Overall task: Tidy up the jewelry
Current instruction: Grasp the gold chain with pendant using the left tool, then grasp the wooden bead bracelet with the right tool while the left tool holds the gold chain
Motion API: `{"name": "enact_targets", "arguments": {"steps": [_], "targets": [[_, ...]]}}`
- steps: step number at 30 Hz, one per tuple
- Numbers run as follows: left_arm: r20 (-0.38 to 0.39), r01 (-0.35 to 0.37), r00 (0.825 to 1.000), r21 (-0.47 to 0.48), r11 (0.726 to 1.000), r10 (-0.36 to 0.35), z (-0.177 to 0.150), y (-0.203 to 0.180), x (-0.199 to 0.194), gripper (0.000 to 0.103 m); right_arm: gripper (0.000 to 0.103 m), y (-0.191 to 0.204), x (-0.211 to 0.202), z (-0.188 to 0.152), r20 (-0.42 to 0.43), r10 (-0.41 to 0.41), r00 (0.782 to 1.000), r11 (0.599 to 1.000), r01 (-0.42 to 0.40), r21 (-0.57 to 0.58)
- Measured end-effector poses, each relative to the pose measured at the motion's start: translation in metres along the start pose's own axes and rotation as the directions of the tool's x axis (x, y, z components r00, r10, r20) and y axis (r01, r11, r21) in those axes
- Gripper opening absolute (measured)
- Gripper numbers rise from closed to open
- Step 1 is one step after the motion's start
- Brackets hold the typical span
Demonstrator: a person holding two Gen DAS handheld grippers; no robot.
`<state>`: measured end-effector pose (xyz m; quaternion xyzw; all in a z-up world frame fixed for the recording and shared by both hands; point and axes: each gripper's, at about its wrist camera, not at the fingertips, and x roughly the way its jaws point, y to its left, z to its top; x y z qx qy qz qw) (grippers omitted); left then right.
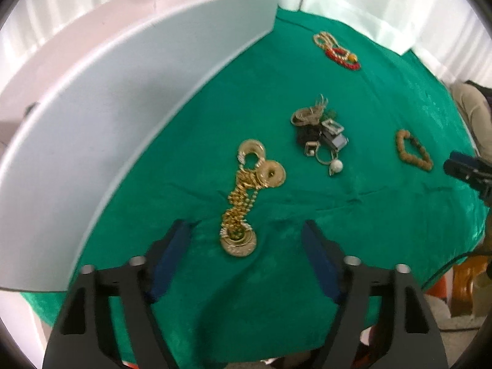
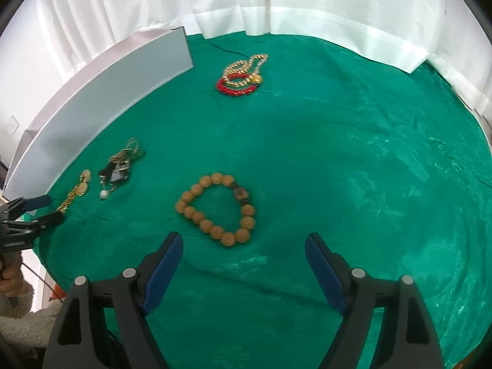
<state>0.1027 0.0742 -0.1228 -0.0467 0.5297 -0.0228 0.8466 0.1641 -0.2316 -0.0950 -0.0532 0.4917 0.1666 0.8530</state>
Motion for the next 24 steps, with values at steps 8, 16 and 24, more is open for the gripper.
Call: {"name": "enact_targets", "arguments": {"steps": [8,16,24], "targets": [[-0.012,-0.002,1.0,-0.018,1.0,0.002,0.007,0.01,0.007,0.023,0.084,0.0,-0.011,0.005,0.033,-0.008,0.999,1.0,0.008,-0.005],[-0.035,0.03,0.999,0.002,1.0,-0.03,-0.005,0.01,0.002,0.023,0.084,0.006,-0.014,0.007,0.036,0.002,0.999,0.999,-0.001,-0.035],[-0.04,0.069,0.997,-0.022,0.997,-0.07,-0.001,0.011,-0.005,0.022,0.084,0.004,-0.009,0.018,0.029,0.005,1.0,0.996,-0.003,-0.091]]}}
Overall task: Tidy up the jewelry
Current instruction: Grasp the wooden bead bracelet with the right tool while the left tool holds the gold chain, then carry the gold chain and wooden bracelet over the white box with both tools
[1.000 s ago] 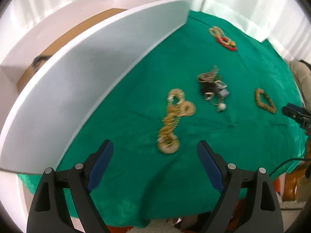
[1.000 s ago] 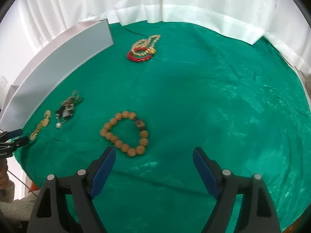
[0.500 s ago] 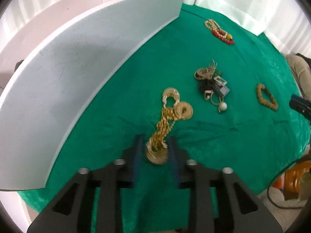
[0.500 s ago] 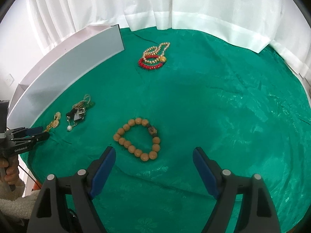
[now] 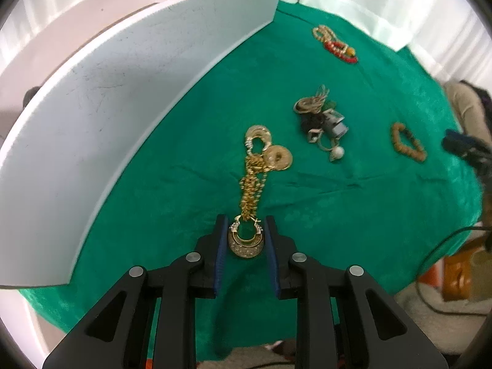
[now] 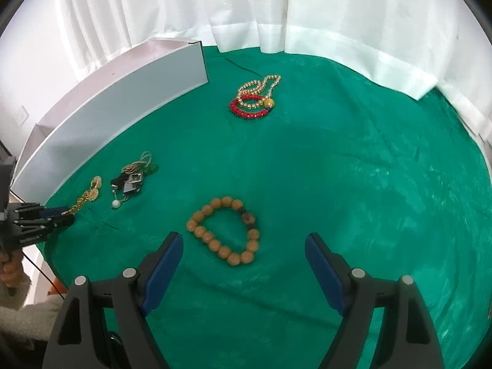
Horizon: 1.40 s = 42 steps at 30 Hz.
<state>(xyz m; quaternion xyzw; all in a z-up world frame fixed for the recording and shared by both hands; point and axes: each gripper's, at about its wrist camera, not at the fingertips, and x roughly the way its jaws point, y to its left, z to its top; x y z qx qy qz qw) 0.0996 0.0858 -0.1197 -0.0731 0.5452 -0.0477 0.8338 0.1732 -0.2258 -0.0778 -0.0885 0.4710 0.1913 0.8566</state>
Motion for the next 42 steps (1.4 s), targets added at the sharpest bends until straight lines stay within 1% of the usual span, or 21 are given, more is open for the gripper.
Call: {"name": "enact_targets", "arguments": {"steps": [2,4,9,13,15,16,17,18,19,20,22,24,26,30,33,39,42], "targets": [[0.01,0.038,0.999,-0.028,0.999,-0.038,0.001,0.003,-0.006,0.022,0.084,-0.001,0.01,0.003,-0.036,0.019,0.999,0.999,-0.02,-0.028],[0.018,0.06,0.998,-0.045,0.997,-0.059,0.003,0.005,-0.009,0.022,0.084,0.001,0.022,0.005,-0.062,0.036,0.997,0.998,-0.039,-0.054],[0.03,0.058,0.998,-0.051,0.997,-0.057,0.004,0.004,-0.012,0.022,0.084,0.015,0.048,0.012,-0.096,0.106,0.99,0.988,-0.116,-0.101],[0.027,0.054,0.998,-0.067,0.996,-0.052,0.005,0.006,-0.012,0.022,0.084,0.032,0.063,0.013,-0.132,0.074,0.989,0.978,-0.098,-0.186],[0.028,0.054,0.998,-0.072,0.996,-0.052,0.004,0.009,-0.014,0.022,0.084,0.039,0.067,0.011,-0.144,0.044,0.989,0.969,-0.077,-0.237],[0.029,0.054,0.998,-0.073,0.996,-0.052,0.005,0.009,-0.013,0.022,0.082,0.042,0.069,0.009,-0.154,0.026,0.988,0.963,-0.066,-0.261],[0.032,0.054,0.998,-0.073,0.996,-0.052,0.006,0.008,-0.014,0.022,0.077,0.044,0.071,0.008,-0.163,0.014,0.987,0.96,-0.058,-0.273],[0.034,0.055,0.998,-0.074,0.996,-0.052,0.006,0.008,-0.015,0.022,0.068,0.043,0.069,0.008,-0.161,0.028,0.987,0.963,-0.069,-0.259],[0.037,0.059,0.998,-0.075,0.995,-0.056,0.007,0.007,-0.017,0.022,0.044,0.042,0.066,0.009,-0.158,0.036,0.987,0.966,-0.075,-0.246],[0.041,0.064,0.997,-0.074,0.995,-0.061,0.008,0.006,-0.019,0.022,0.022,0.04,0.064,0.012,-0.16,0.027,0.987,0.97,-0.065,-0.236],[0.05,0.074,0.996,-0.072,0.995,-0.07,0.009,0.006,-0.025,0.022,0.022,0.034,0.063,0.015,-0.172,0.029,0.985,0.978,-0.064,-0.2],[0.065,0.09,0.994,-0.067,0.994,-0.085,0.013,0.004,-0.035,0.022,0.011,0.03,0.057,0.017,-0.161,0.052,0.986,0.984,-0.078,-0.16],[0.086,0.107,0.991,-0.058,0.993,-0.102,0.017,0.002,-0.048,0.022,0.011,0.025,0.044,0.023,-0.139,0.092,0.986,0.988,-0.108,-0.114],[0.122,0.126,0.985,-0.049,0.991,-0.12,0.026,0.0,-0.07,0.022,0.011,0.027,0.019,0.033,-0.095,0.116,0.989,0.986,-0.126,-0.108],[0.138,0.162,0.979,-0.06,0.985,-0.153,0.032,0.001,-0.085,0.022,0.011,0.027,0.002,0.042,-0.07,0.155,0.985,0.983,-0.161,-0.087],[0.155,0.186,0.972,-0.059,0.981,-0.176,0.046,0.001,-0.112,0.022,0.011,0.038,-0.035,0.064,-0.015,0.213,0.977,0.969,-0.213,-0.122],[0.165,0.185,0.971,-0.059,0.981,-0.173,0.058,0.003,-0.127,0.022,0.011,0.049,-0.053,0.083,0.01,0.232,0.973,0.96,-0.227,-0.162]]}}
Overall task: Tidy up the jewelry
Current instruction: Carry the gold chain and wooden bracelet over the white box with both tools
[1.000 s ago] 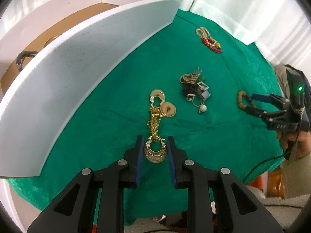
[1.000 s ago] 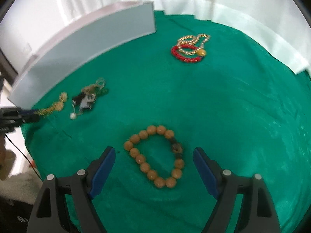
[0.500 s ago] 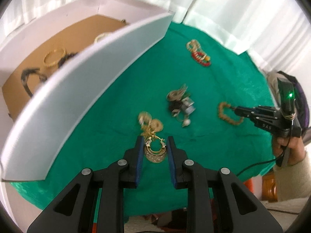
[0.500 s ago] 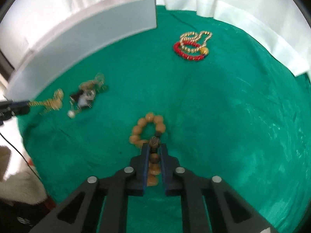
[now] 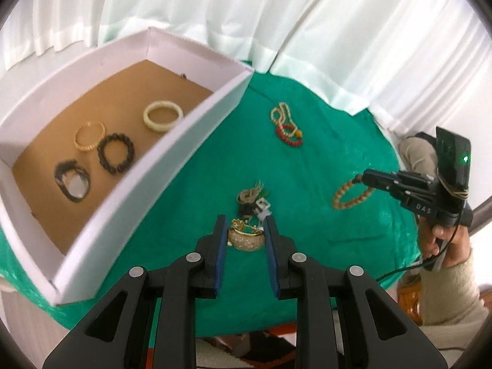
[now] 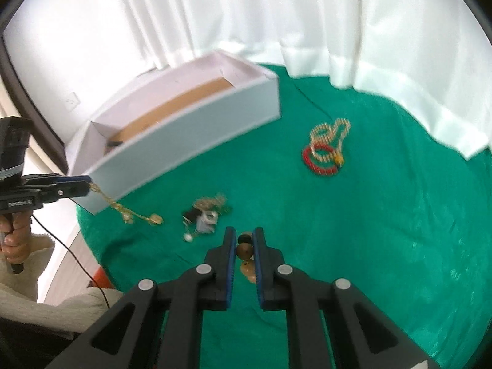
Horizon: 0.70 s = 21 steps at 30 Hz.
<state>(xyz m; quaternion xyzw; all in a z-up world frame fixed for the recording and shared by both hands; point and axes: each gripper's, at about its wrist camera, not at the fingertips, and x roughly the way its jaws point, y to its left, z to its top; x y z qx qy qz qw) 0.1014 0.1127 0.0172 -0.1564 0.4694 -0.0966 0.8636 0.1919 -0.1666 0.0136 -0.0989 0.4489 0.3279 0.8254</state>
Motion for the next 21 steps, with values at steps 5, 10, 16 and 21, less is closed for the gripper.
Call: {"name": "enact_targets", "arguments": {"steps": [5,10,16,21], "targets": [[0.067,-0.014,0.998,-0.016,1.0,0.015,0.031,0.008,-0.043,0.022,0.011,0.027,-0.016,0.053,0.05,0.047,0.998,0.996,-0.043,-0.075],[0.169,-0.11,0.979,-0.03,0.993,0.114,0.068,0.032,-0.086,0.022,0.011,0.061,-0.021,0.12,0.119,0.1,0.988,0.986,-0.083,-0.144],[0.201,-0.199,0.954,-0.127,0.972,0.222,0.104,0.089,-0.097,0.022,0.011,0.103,0.009,0.194,0.139,0.188,0.972,0.974,-0.166,-0.154],[0.195,-0.255,0.935,-0.209,0.944,0.296,0.116,0.142,-0.095,0.022,0.011,0.137,0.06,0.228,0.091,0.246,0.965,0.963,-0.232,-0.135]]}}
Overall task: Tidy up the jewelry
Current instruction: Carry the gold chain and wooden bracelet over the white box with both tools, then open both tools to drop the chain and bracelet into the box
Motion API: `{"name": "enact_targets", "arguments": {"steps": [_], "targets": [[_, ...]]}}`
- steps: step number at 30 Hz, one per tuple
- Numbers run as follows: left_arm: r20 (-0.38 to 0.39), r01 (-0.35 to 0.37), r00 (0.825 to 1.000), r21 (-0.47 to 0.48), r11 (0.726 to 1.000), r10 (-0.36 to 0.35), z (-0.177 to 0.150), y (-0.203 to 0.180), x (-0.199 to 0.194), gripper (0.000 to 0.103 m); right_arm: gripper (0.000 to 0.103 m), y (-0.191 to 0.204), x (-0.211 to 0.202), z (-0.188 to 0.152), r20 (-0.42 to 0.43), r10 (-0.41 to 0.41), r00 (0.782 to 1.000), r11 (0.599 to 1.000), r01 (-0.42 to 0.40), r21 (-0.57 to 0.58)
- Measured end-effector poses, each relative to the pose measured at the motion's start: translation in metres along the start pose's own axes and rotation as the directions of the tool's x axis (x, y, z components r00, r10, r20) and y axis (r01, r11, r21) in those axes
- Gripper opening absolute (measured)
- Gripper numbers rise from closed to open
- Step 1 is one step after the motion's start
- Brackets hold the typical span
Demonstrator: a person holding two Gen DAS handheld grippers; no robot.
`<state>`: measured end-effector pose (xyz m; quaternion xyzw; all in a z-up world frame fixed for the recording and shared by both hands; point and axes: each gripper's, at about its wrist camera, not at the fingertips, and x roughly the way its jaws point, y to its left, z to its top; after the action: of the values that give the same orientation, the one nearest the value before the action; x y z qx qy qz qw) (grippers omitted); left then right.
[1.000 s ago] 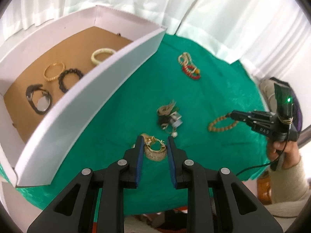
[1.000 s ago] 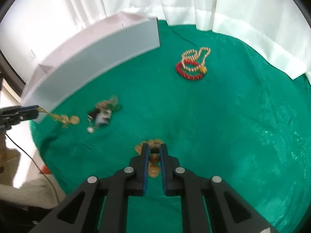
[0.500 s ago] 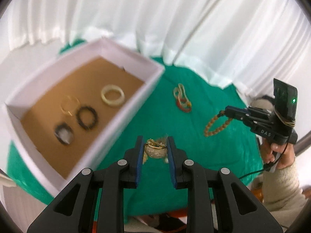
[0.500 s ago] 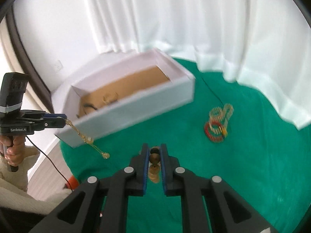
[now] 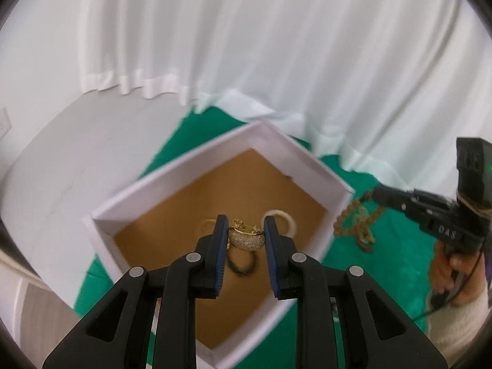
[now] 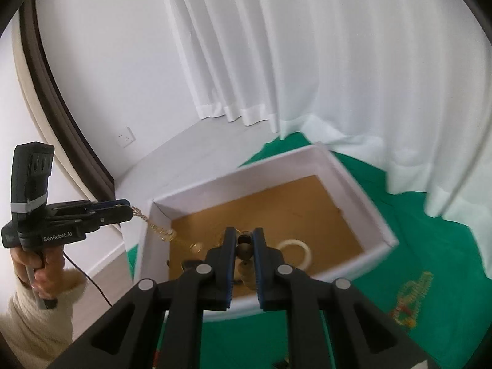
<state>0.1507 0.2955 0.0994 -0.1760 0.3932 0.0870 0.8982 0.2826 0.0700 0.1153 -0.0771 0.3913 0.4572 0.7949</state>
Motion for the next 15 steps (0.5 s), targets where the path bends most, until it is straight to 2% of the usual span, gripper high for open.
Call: {"name": "enact_targets", "arguments": {"steps": [4,7,11,15], "targets": [[-0.039,-0.045,0.998,-0.045,0.998,0.043,0.001,0.033,0.028,0.022,0.011,0.017,0.048,0.005,-0.065,0.04,0.997,0.999,-0.039,0.012],[-0.081,-0.078,0.994,-0.074,0.994,0.072,-0.006,0.059,0.05,0.022,0.011,0.033,0.081,-0.005,-0.135,0.07,0.988,0.997,-0.069,0.018],[-0.141,-0.136,0.983,-0.104,0.985,0.121,-0.026,0.086,0.081,0.022,0.011,0.057,0.115,-0.033,-0.228,0.093,0.969,0.995,-0.097,-0.009],[-0.184,-0.179,0.971,-0.116,0.977,0.156,-0.044,0.101,0.104,0.022,0.011,0.076,0.153,-0.072,-0.325,0.104,0.94,0.993,-0.117,-0.021]]}}
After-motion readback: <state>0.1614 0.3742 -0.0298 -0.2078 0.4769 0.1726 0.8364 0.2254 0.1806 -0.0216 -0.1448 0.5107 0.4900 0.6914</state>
